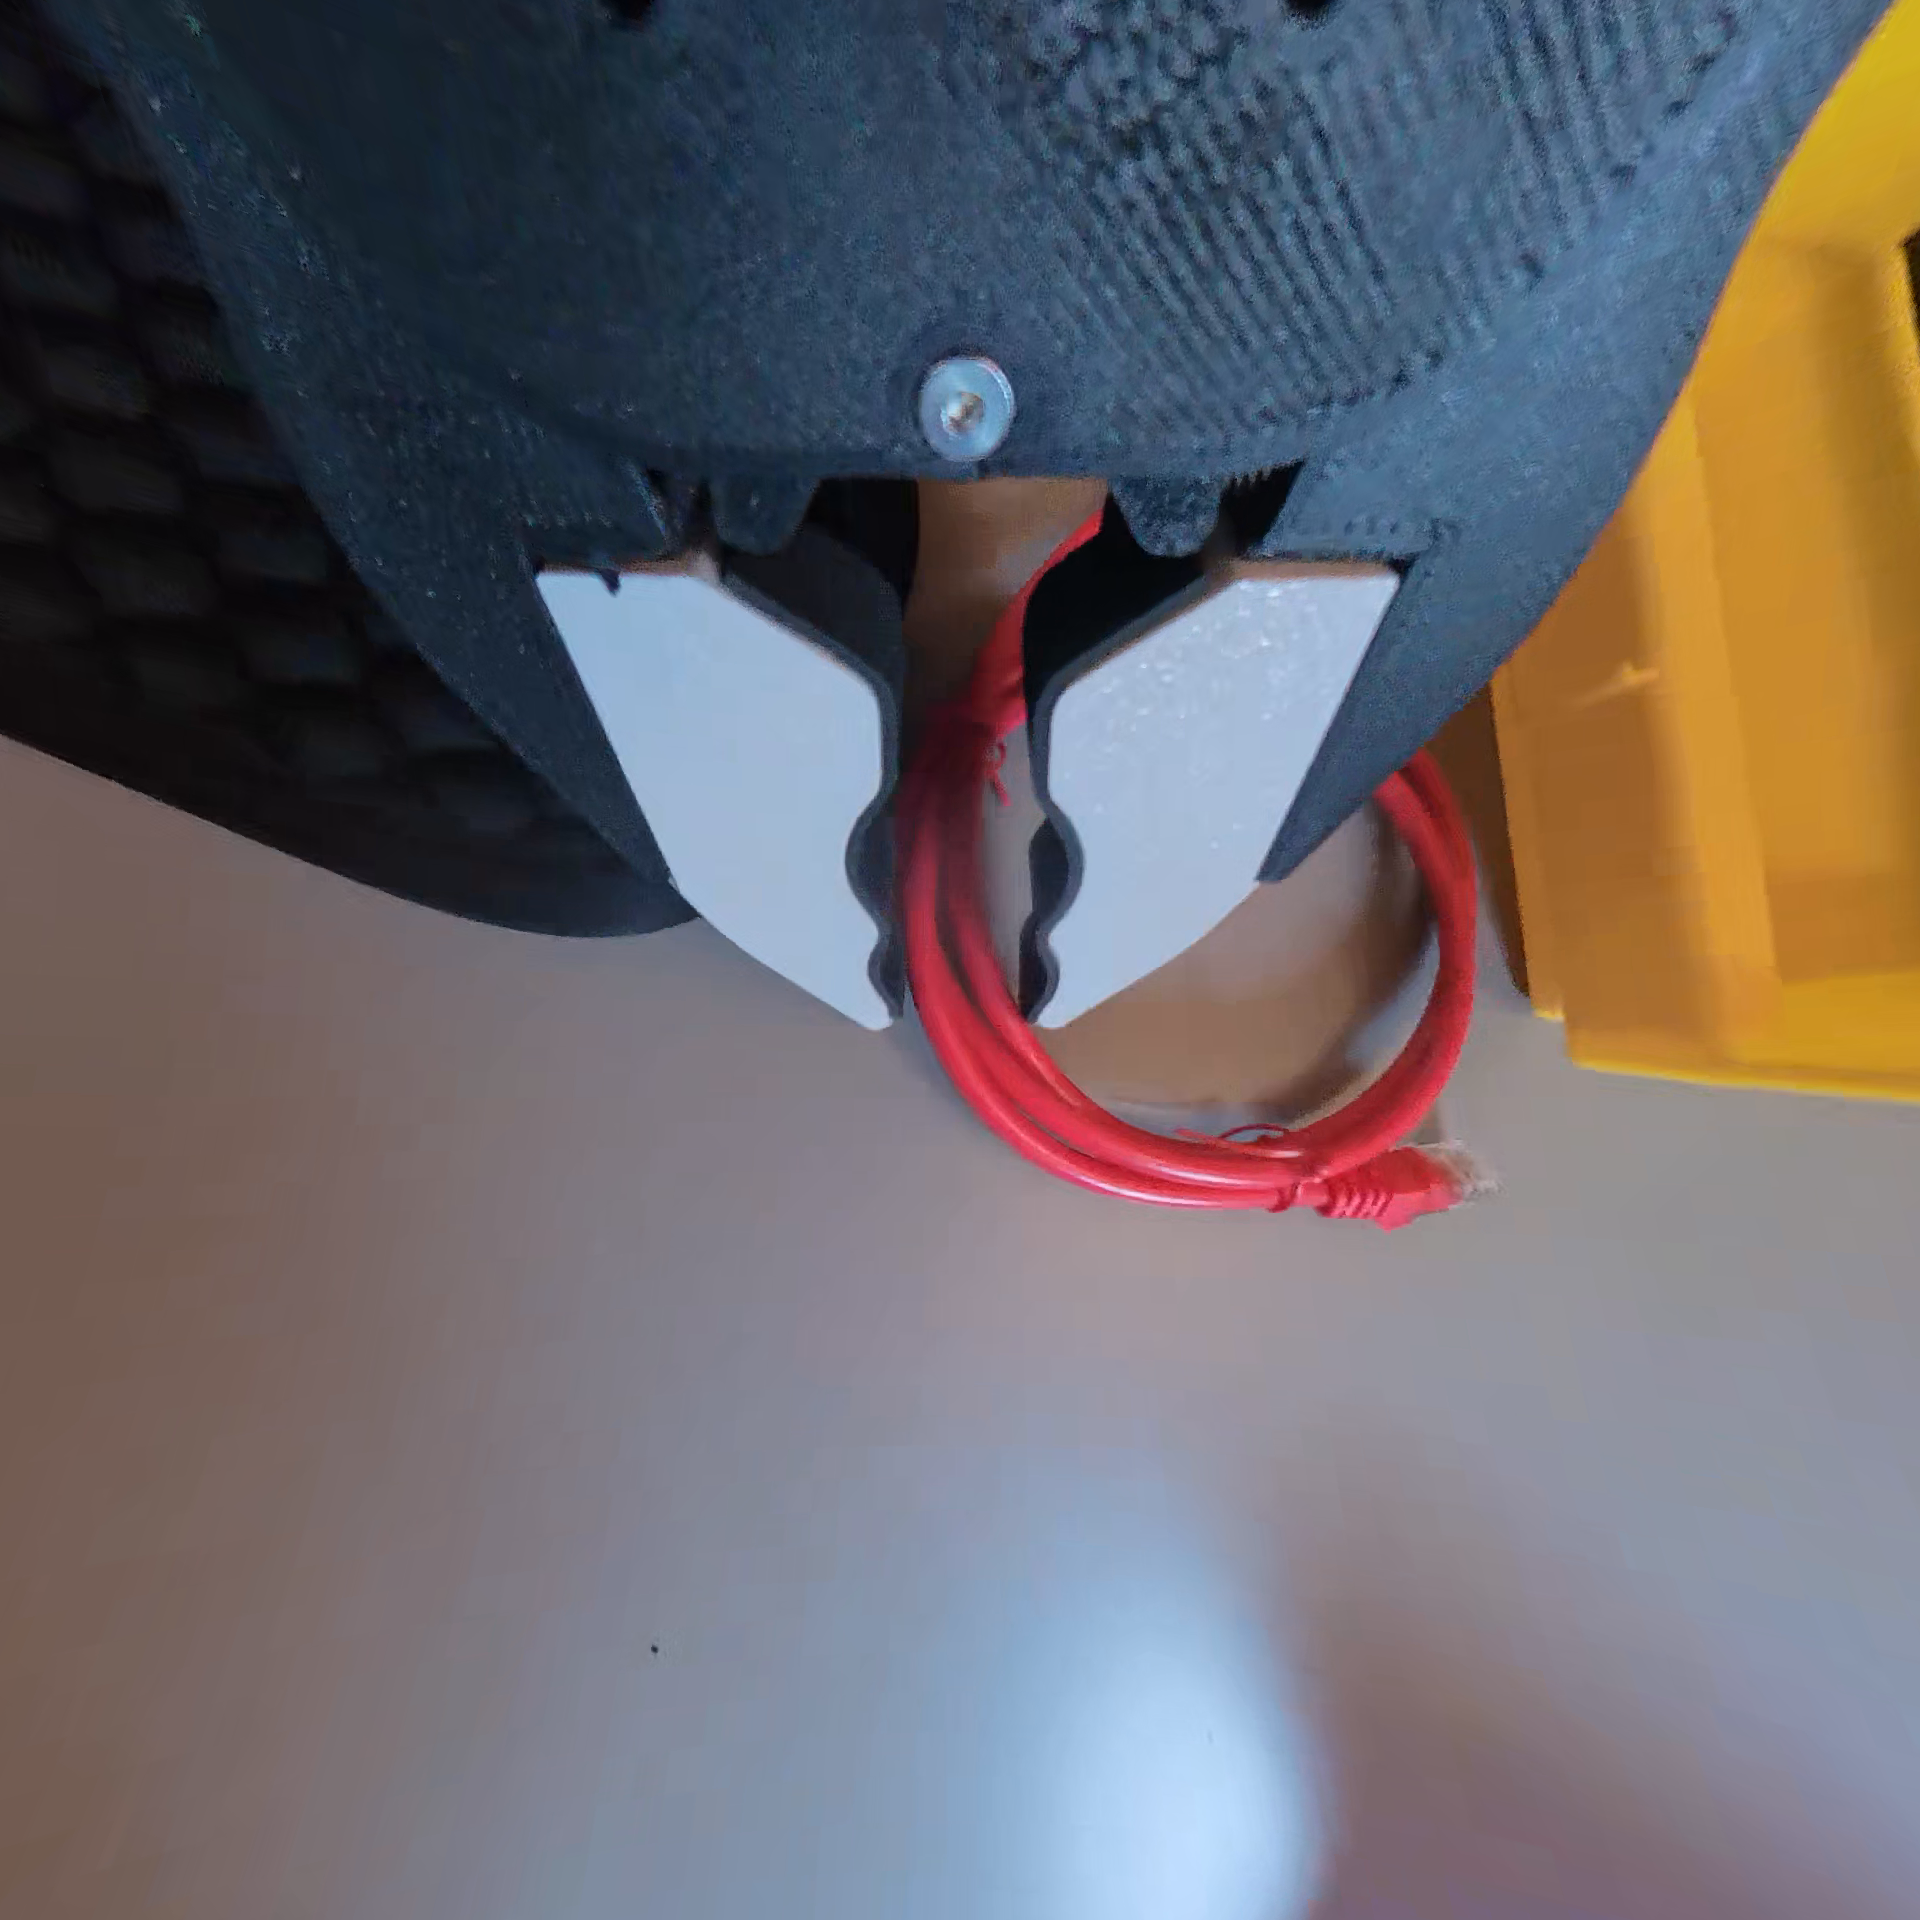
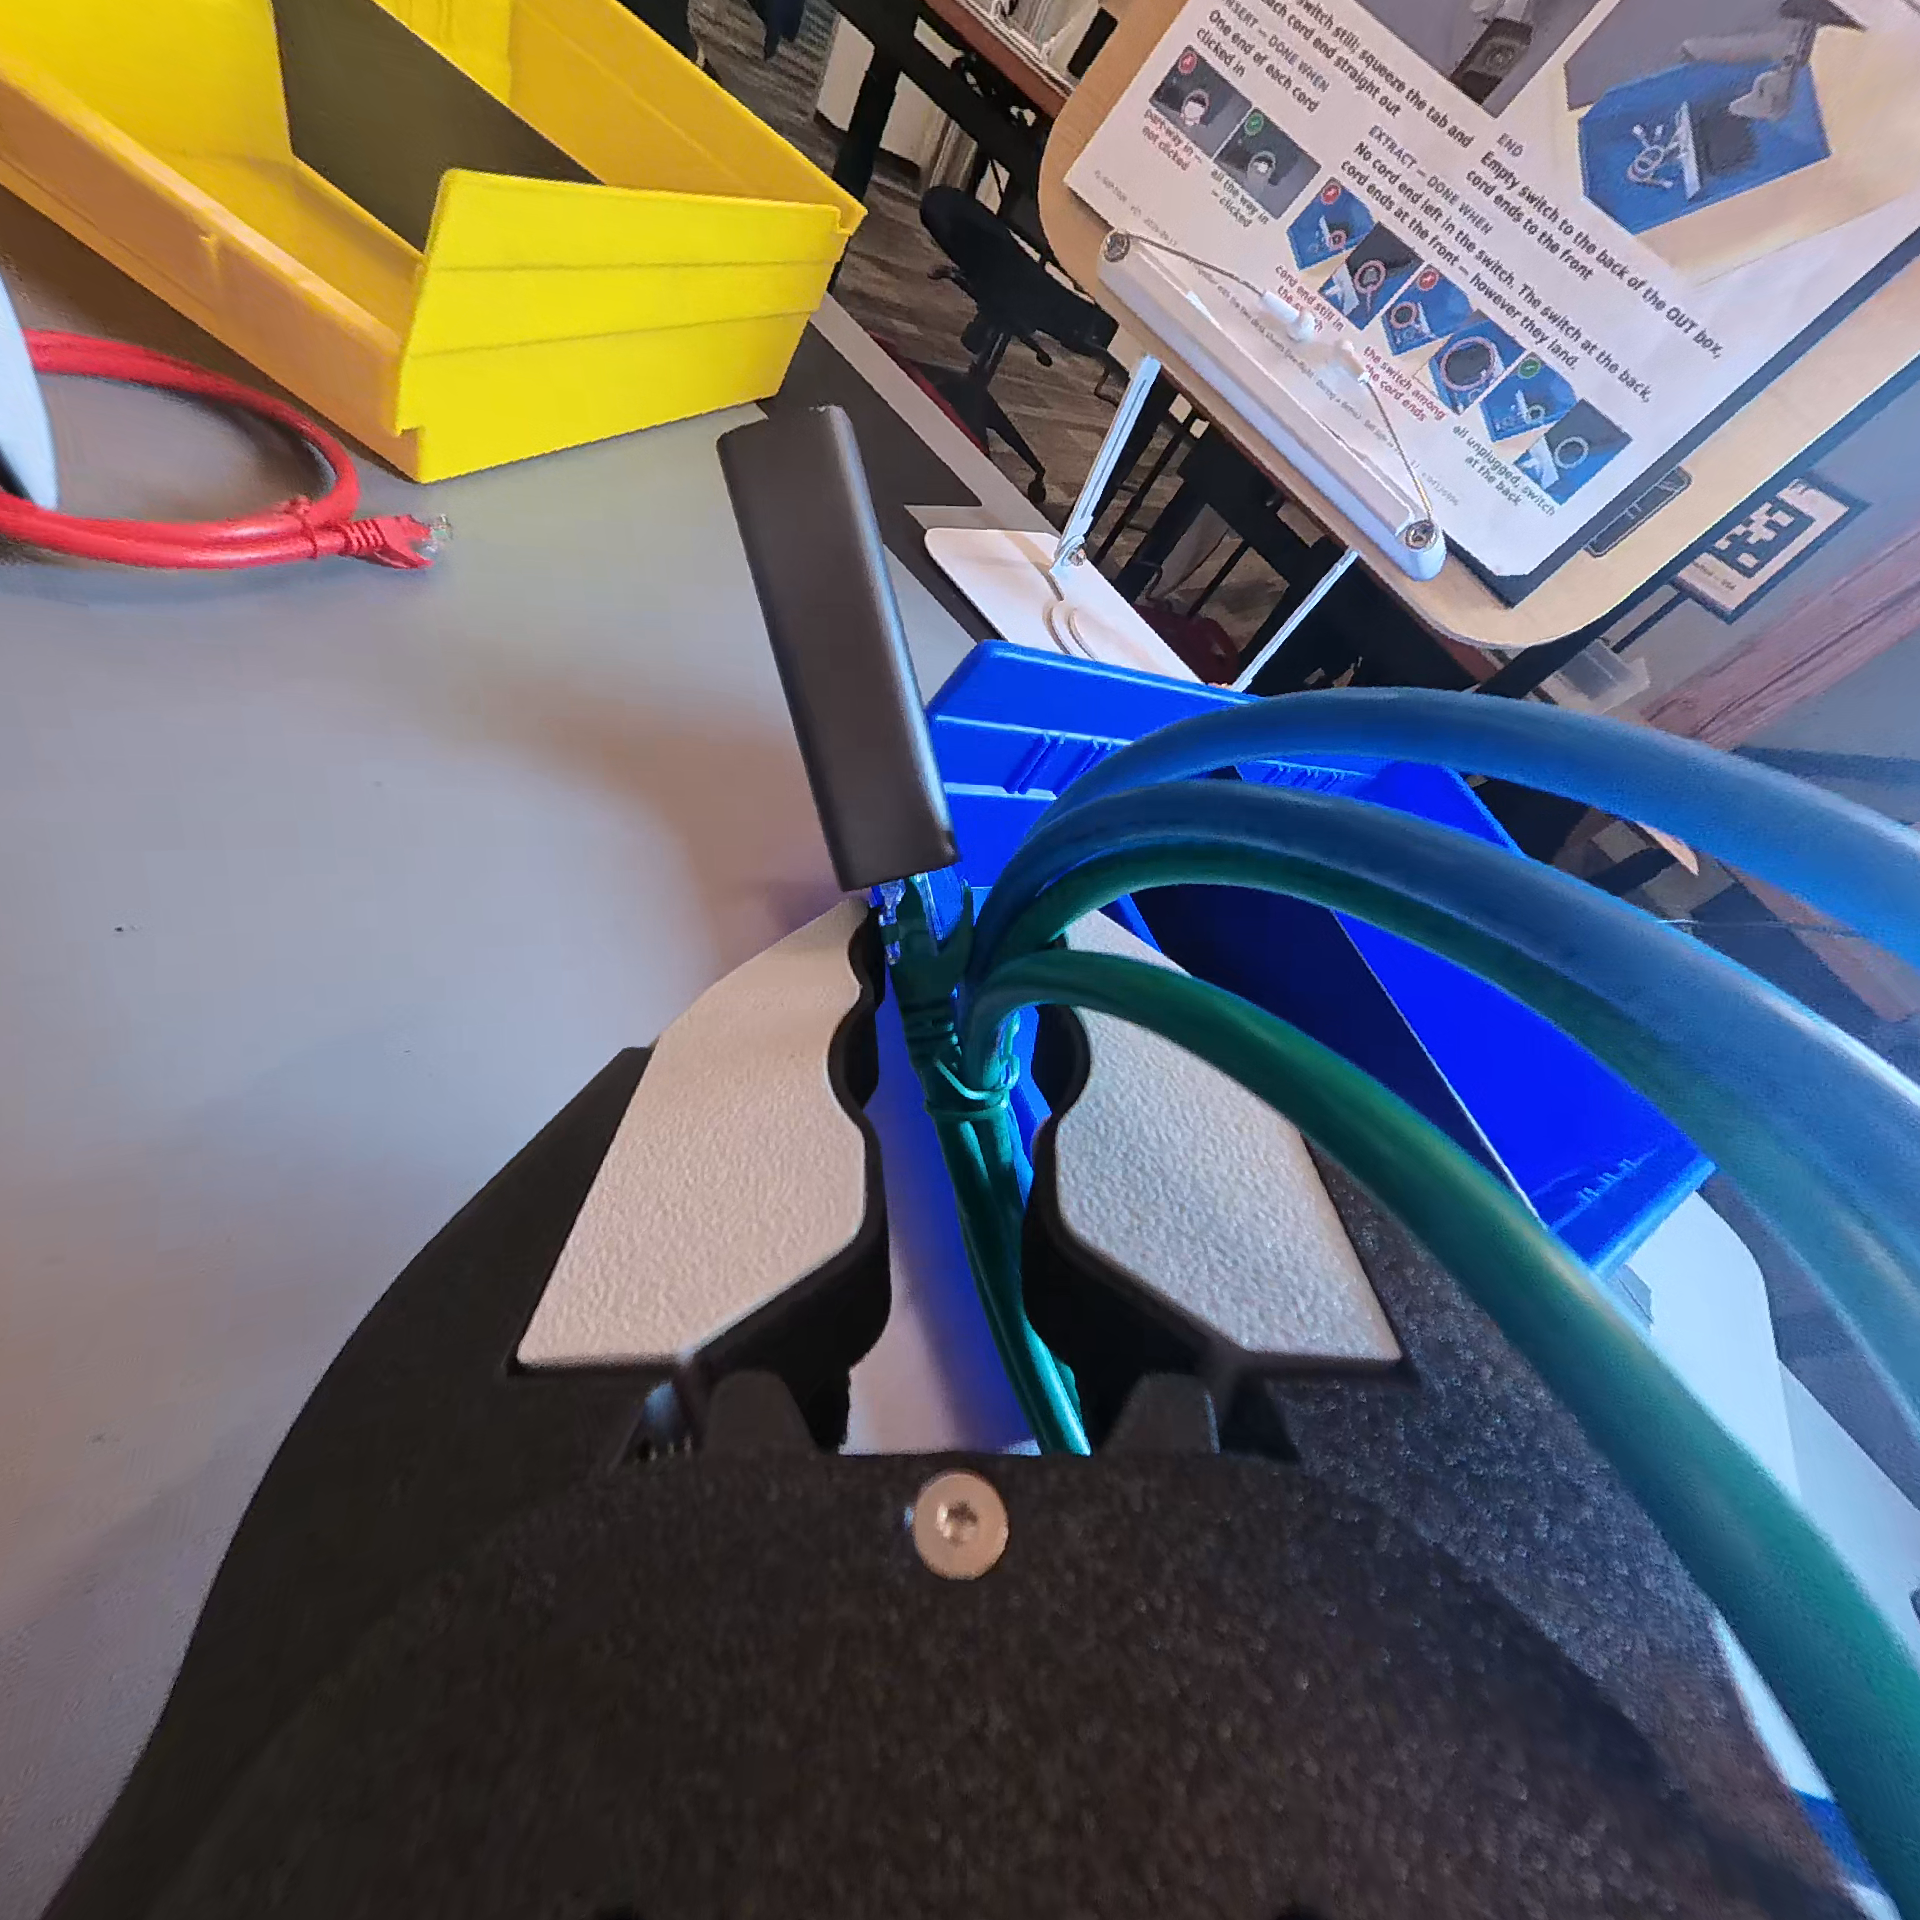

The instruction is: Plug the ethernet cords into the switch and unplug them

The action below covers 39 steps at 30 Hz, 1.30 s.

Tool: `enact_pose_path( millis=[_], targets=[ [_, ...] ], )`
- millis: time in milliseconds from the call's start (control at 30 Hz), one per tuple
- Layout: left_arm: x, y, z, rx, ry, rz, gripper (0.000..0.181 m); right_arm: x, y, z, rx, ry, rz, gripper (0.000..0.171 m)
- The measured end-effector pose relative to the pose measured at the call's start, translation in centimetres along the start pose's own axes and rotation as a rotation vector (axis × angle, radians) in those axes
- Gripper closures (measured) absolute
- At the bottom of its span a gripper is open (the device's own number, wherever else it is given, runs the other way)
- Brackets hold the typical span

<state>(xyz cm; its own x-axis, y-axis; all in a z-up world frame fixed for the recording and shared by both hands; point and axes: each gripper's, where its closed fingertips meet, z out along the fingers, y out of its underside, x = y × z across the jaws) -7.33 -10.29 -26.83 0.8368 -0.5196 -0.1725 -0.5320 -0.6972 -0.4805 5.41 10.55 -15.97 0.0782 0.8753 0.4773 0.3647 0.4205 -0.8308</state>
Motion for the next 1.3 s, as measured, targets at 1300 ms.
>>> enact_pose_path(
  millis=[1300],
  targets=[
    [1.0, -4.6, -2.9, 0.442, -0.012, 0.203, 0.171, 0.7, 0.3, -0.1, 0.003, 0.017, 0.014, 0.145]
  ],
)
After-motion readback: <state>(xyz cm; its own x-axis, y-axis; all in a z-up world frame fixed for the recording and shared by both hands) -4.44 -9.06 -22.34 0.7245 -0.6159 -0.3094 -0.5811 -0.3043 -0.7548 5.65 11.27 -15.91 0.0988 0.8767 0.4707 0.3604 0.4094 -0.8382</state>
